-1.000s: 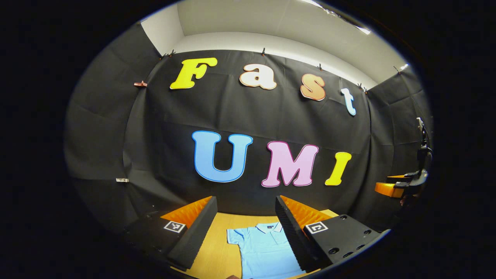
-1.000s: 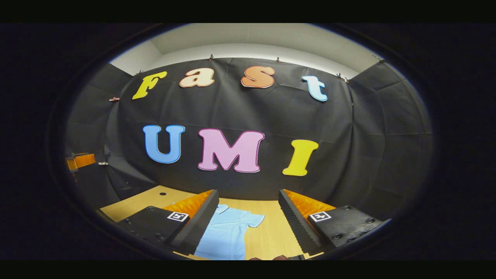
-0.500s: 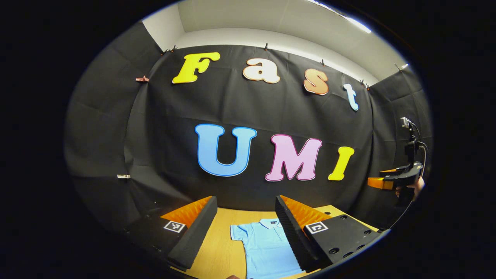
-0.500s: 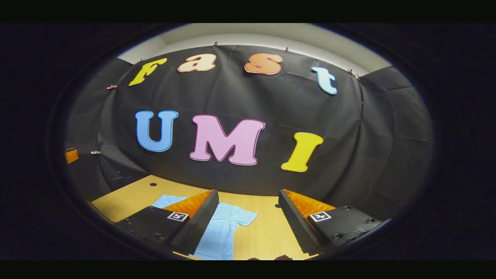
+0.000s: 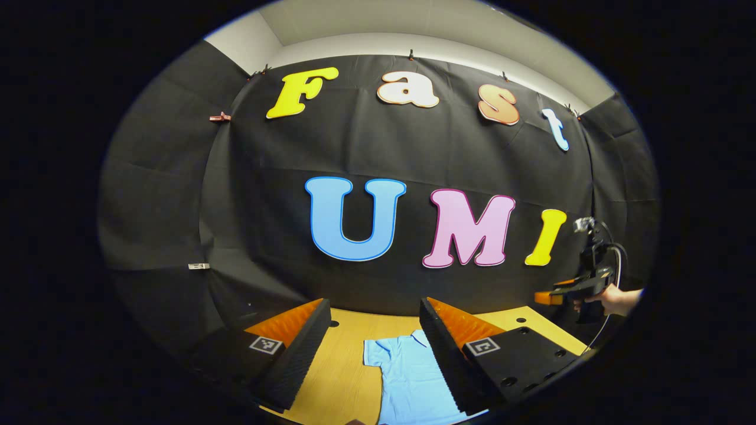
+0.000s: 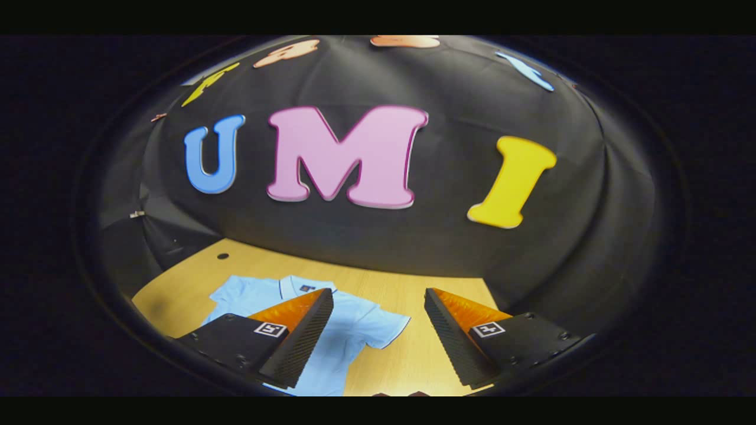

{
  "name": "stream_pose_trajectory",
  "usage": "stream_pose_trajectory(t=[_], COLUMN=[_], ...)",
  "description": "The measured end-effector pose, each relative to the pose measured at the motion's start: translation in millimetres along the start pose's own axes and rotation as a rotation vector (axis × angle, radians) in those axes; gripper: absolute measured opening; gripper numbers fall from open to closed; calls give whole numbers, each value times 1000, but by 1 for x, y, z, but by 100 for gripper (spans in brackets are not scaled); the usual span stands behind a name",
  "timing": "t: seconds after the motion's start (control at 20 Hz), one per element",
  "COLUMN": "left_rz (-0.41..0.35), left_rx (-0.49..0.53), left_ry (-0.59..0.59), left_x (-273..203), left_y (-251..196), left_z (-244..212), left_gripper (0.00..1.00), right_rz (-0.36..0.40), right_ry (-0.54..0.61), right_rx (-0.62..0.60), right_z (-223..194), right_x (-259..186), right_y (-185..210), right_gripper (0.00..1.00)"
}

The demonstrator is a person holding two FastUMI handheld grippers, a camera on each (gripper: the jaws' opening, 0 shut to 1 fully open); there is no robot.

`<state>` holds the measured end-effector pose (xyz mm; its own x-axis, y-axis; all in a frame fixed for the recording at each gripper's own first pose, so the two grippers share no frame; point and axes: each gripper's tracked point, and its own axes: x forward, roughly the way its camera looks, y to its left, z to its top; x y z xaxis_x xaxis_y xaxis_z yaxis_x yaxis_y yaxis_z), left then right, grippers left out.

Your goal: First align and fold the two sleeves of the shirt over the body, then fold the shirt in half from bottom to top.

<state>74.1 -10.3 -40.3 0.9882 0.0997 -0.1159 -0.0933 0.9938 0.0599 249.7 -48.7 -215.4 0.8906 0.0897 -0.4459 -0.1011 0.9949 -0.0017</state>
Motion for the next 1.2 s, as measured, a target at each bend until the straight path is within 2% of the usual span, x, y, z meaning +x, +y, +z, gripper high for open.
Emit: stream_pose_trajectory(t=[0.25, 0.4, 0.5, 0.55, 0.65, 0.7, 0.75, 0.8, 0.85, 1.0, 1.05, 1.2], left_rz=[34, 48, 59, 67, 80, 86, 89, 90, 89, 78, 71, 55], left_rx=[-25, -40, -35, -27, -11, -5, -3, -1, -1, -8, -10, -1], left_ry=[74, 109, 128, 139, 148, 148, 151, 157, 166, 186, 180, 166], left_x=[48, 68, 77, 80, 84, 85, 87, 88, 90, 94, 95, 92], left_y=[-43, -69, -80, -84, -88, -90, -91, -92, -93, -94, -93, -84], left_z=[-21, -37, -44, -47, -49, -50, -52, -56, -59, -66, -63, -59], left_gripper=[97, 96, 97, 97, 97, 97, 97, 97, 96, 97, 97, 97], right_rz=[89, 108, 106, 99, 97, 87, 86, 93, 97, 78, 76, 81], right_ry=[196, 300, 348, 371, 406, 440, 487, 440, 462, 465, 465, 449], right_rx=[-42, 29, 75, 80, 84, 85, 84, 81, 81, 125, 138, 154], right_z=[-99, -152, -178, -190, -208, -220, -231, -226, -229, -226, -225, -211], right_x=[116, 160, 182, 190, 201, 204, 201, 212, 208, 209, 209, 203], right_y=[-16, -27, -32, -36, -38, -39, -39, -37, -35, -26, -26, -25], right_gripper=[98, 98, 96, 99, 95, 98, 93, 92, 95, 7, 1, 7])
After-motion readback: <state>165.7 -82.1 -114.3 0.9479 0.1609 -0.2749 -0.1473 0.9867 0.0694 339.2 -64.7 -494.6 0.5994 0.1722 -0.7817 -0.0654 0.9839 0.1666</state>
